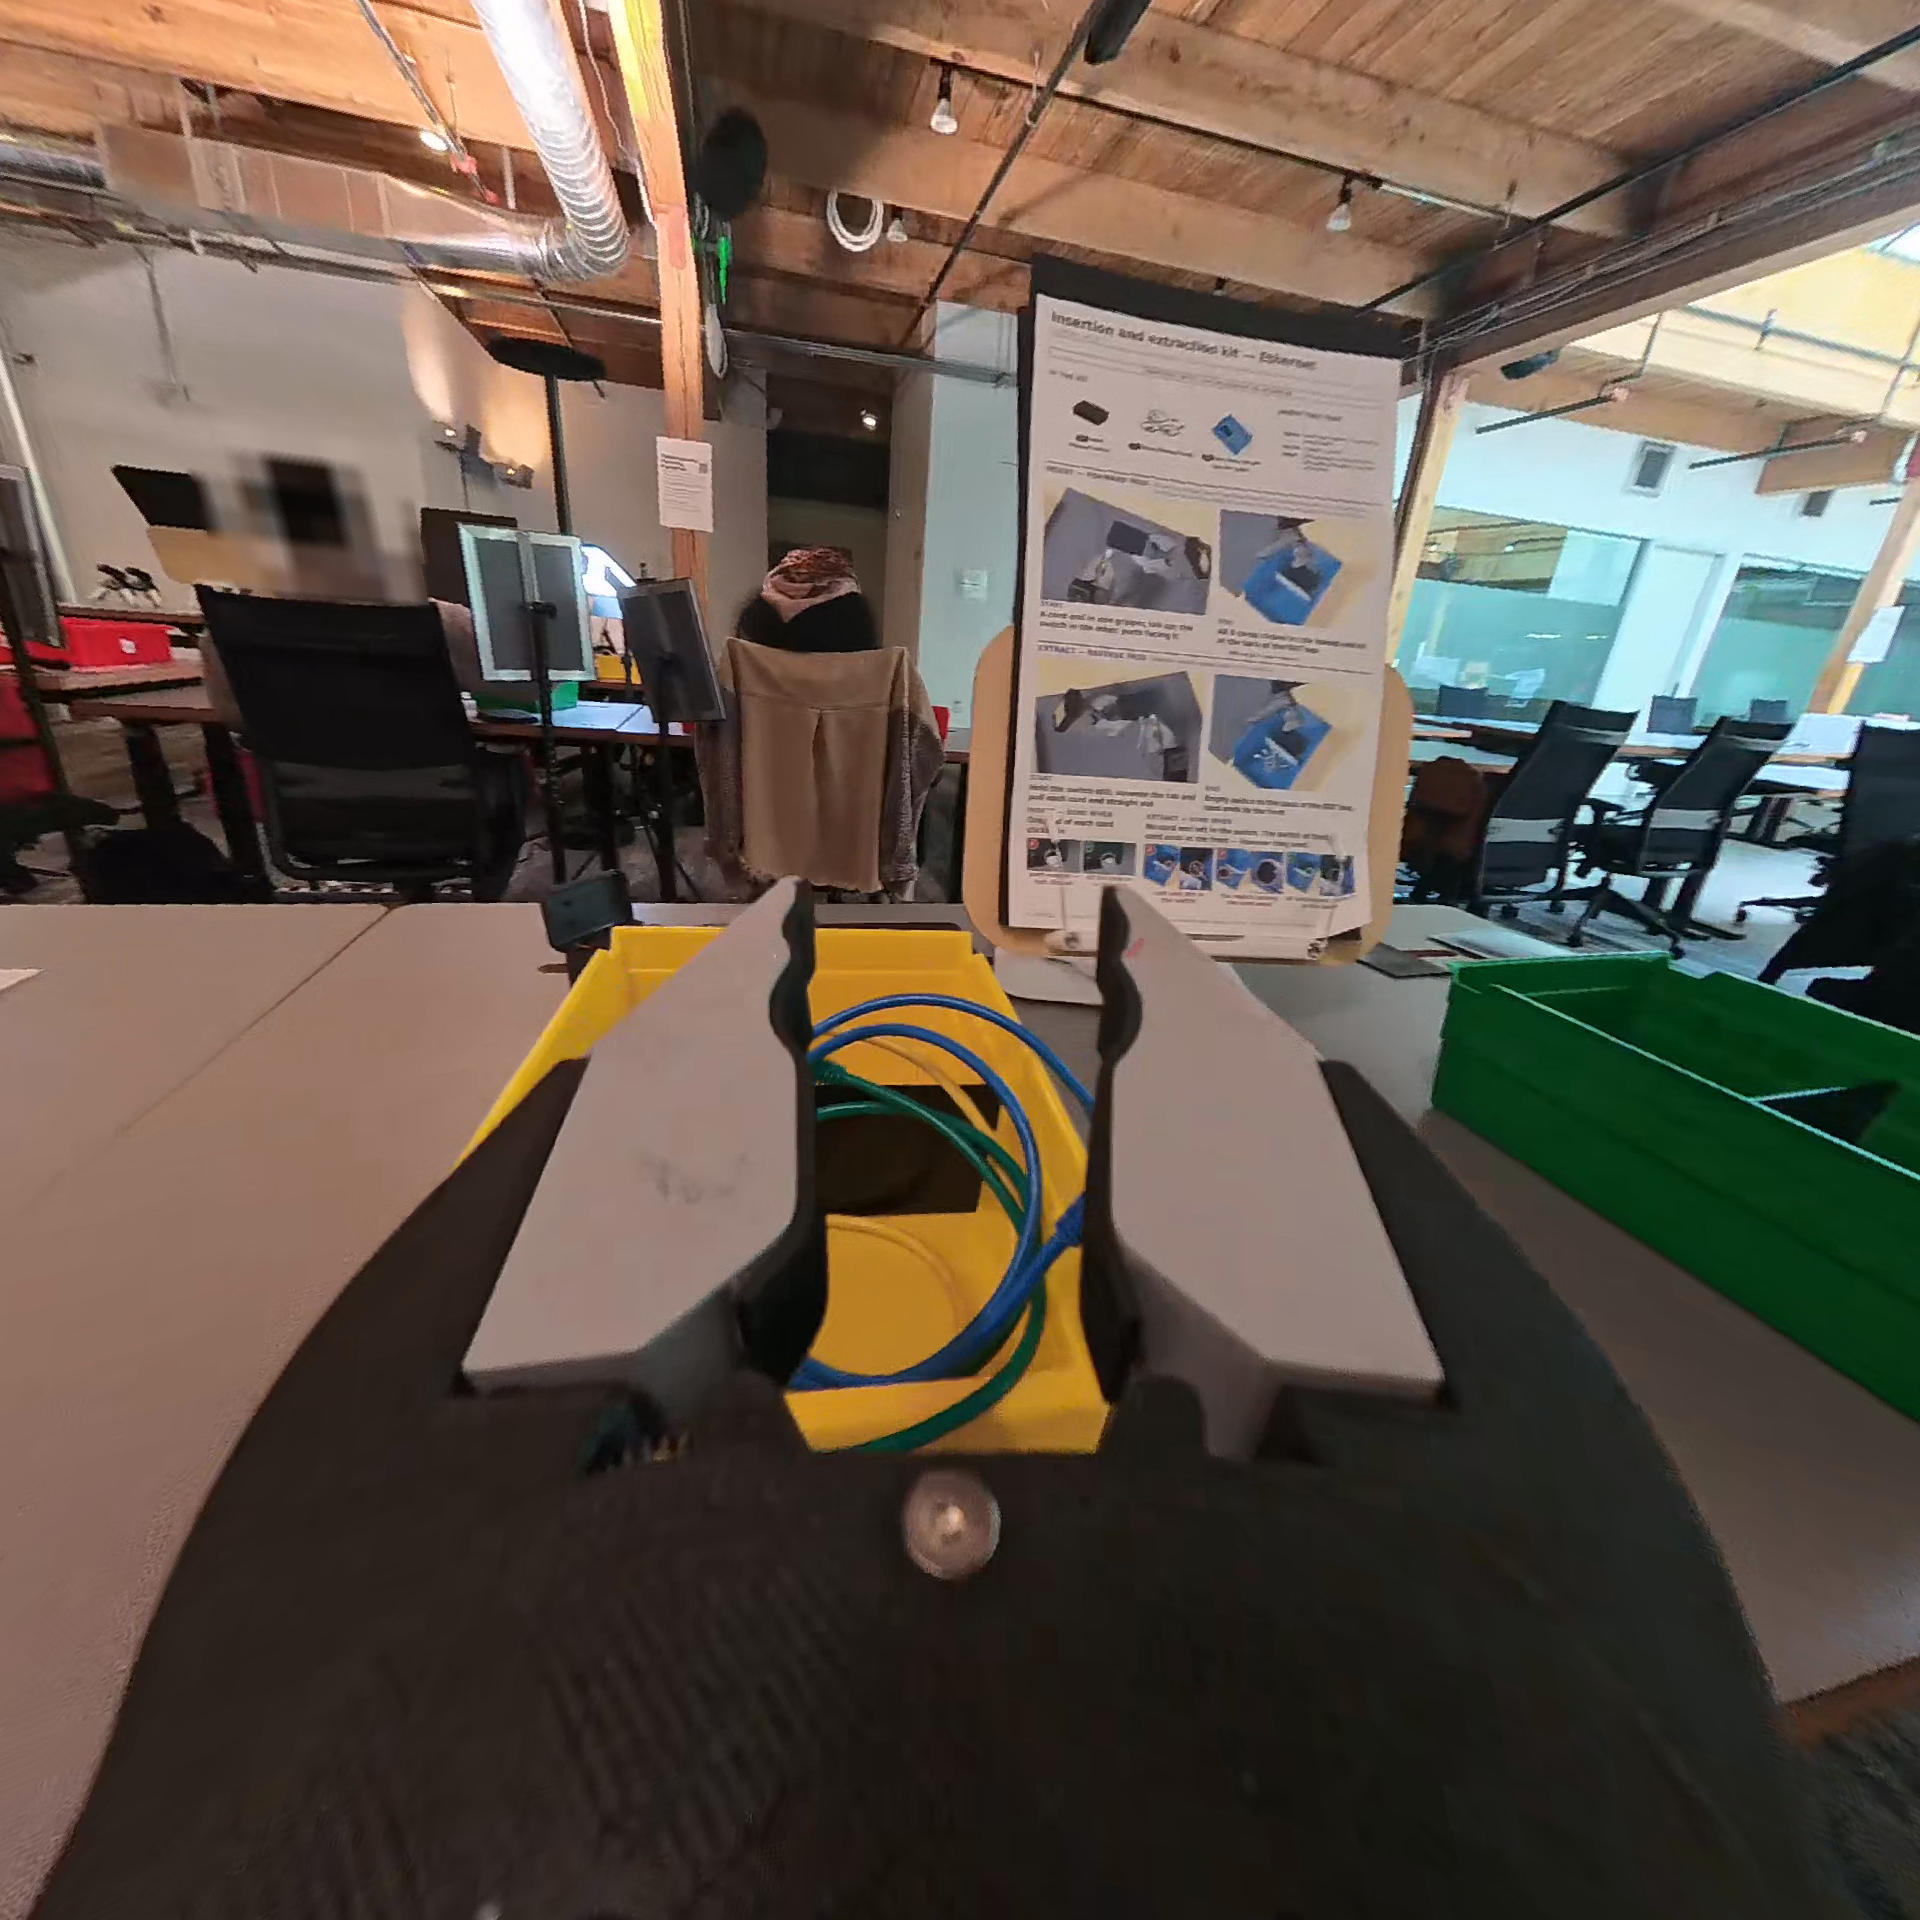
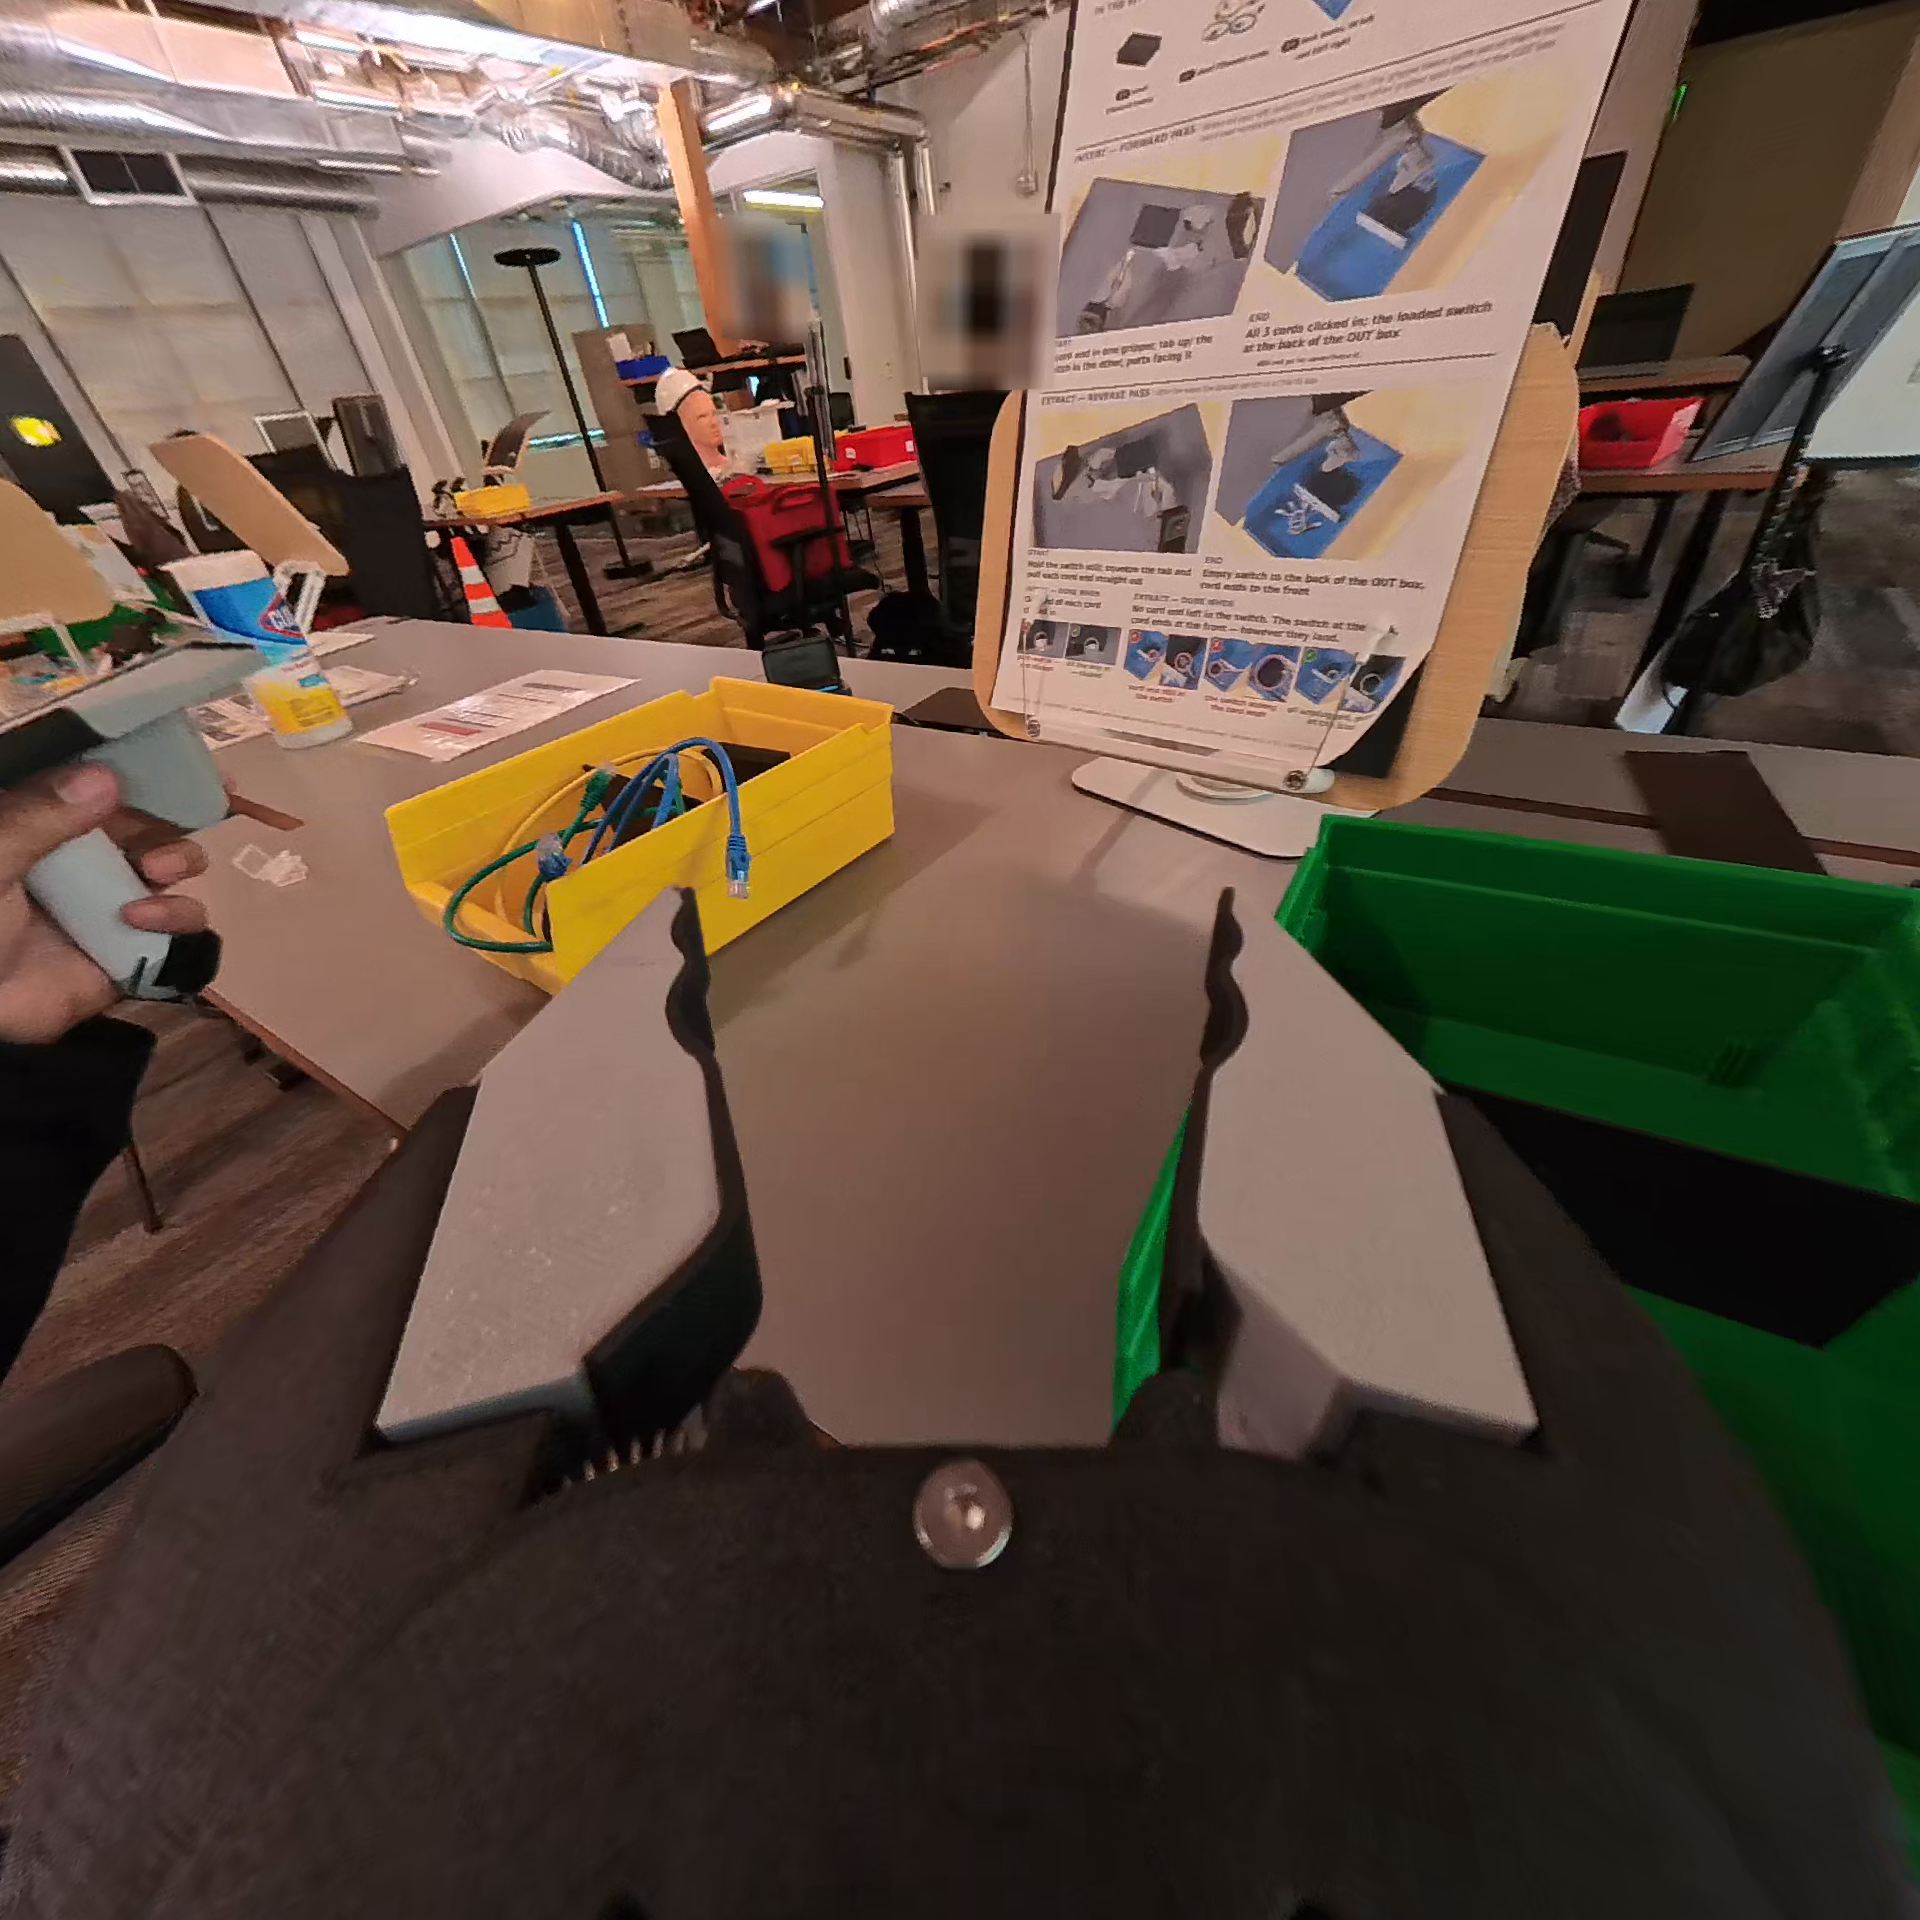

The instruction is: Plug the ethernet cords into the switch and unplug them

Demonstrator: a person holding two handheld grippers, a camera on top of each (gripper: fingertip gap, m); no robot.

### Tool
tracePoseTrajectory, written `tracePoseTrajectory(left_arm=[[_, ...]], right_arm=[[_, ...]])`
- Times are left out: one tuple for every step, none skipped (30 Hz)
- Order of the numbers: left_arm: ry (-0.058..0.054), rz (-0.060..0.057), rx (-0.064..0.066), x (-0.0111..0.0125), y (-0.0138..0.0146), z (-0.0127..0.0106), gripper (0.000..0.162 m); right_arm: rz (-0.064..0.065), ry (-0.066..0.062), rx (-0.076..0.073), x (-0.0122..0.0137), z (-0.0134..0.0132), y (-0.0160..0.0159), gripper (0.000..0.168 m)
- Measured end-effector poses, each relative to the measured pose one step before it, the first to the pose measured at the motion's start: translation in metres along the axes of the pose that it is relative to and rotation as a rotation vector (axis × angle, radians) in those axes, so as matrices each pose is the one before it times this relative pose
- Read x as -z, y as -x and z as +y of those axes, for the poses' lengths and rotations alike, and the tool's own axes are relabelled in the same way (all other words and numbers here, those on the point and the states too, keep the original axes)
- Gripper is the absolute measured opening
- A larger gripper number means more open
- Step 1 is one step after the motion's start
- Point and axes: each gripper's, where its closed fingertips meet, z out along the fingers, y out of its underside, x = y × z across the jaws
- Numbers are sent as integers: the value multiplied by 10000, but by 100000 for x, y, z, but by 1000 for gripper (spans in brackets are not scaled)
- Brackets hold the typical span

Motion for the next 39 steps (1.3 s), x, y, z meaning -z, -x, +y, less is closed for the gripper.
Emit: tracePoseTrajectory(left_arm=[[-45, 127, 119, -114, -203, 30, 52], [-27, 64, 72, -90, -127, 68, 51], [-18, 28, 115, -65, -71, 94, 48], [-37, 101, 183, -41, -172, 73, 47], [-8, 158, 208, -43, -290, 120, 47], [71, 154, 130, -49, -319, 226, 48], [114, 88, -4, -18, -244, 251, 49], [80, 21, -121, 7, -157, 165, 50], [38, -11, -146, 43, -79, 85, 52], [51, 3, -99, 89, -39, 74, 53], [61, 7, -9, 118, 14, 58, 54], [31, 21, 58, 153, 52, -5, 54], [17, -4, 59, 180, 142, -19, 54], [8, -54, 10, 194, 227, -43, 54], [3, -97, -51, 232, 315, -56, 53], [5, -162, -104, 258, 457, -80, 53], [-20, -209, -127, 310, 603, -133, 53], [-70, -223, -81, 355, 733, -239, 52], [-105, -179, 30, 355, 711, -324, 51], [-99, -104, 136, 328, 637, -318, 50], [-72, -37, 176, 277, 496, -258, 50], [-35, -8, 153, 203, 379, -175, 50], [5, 0, 89, 145, 282, -67, 51], [36, -29, -2, 100, 223, 36, 52], [39, -84, -68, 52, 224, 71, 52], [15, -87, -85, 26, 170, 71, 52], [7, -28, -81, -8, 26, 65, 52], [50, -1, -71, -59, -18, 139, 52], [96, 8, -60, -104, -24, 246, 53], [111, 23, -40, -139, -15, 299, 53], [114, 52, -18, -138, -19, 314, 53], [172, 110, -52, -108, -54, 412, 53], [258, 144, -118, -61, -16, 495, 50], [268, 34, -72, -28, 241, 455, 49], [265, -135, 27, 31, 612, 451, 50], [201, -161, 104, 55, 715, 391, 51], [140, -64, 162, 11, 628, 327, 52], [123, -35, 207, -38, 600, 287, 54], [143, -50, 201, -64, 607, 293, 56]], right_arm=[[66, 44, 40, 47, 91, -135, 97], [76, 9, 30, 22, 26, -103, 100], [43, -25, 34, -24, -40, -19, 101], [2, -29, 22, -42, -65, 59, 101], [-14, -28, -1, -80, -68, 75, 101], [-55, -15, -4, -114, -29, 159, 101], [-82, 23, 2, -168, 31, 195, 100], [-80, 54, 17, -210, 95, 230, 101], [-77, 60, 35, -238, 122, 238, 101], [-121, 69, 54, -274, 145, 331, 101], [-209, 128, 74, -308, 264, 485, 101], [-400, 215, 121, -337, 409, 791, 103], [-396, 227, 99, -370, 417, 772, 105], [-276, 186, 82, -381, 337, 582, 107], [-140, 111, 106, -362, 201, 351, 109], [-24, 53, 130, -301, 96, 159, 109], [32, 70, 130, -265, 127, 37, 109], [67, 107, 105, -236, 172, -70, 109], [72, 98, 75, -197, 183, -147, 109], [67, 50, 30, -154, 117, -181, 109], [56, -11, -28, -102, 27, -208, 109], [32, -46, -69, -73, -33, -177, 109], [11, -52, -81, -45, -66, -153, 109], [4, -50, -70, -39, -74, -118, 108], [0, -39, -41, -12, -55, -87, 107], [-3, -16, -12, -22, -25, -37, 106], [5, 8, -2, -20, 36, -29, 105], [-16, 33, -12, -55, 84, 17, 102], [-81, 87, -35, -92, 206, 119, 98], [-86, 147, -92, -129, 301, 87, 96], [-44, 173, -142, -146, 333, -22, 96], [-3, 135, -137, -123, 271, -117, 98], [41, 103, -100, -75, 219, -168, 99], [44, 144, -49, -25, 251, -169, 99], [104, 206, -11, 18, 296, -251, 98], [195, 187, 59, 86, 270, -394, 99], [255, 78, 95, 128, 109, -518, 99], [190, 12, 80, 87, -1, -454, 98], [49, -8, 35, 58, -41, -252, 98]])
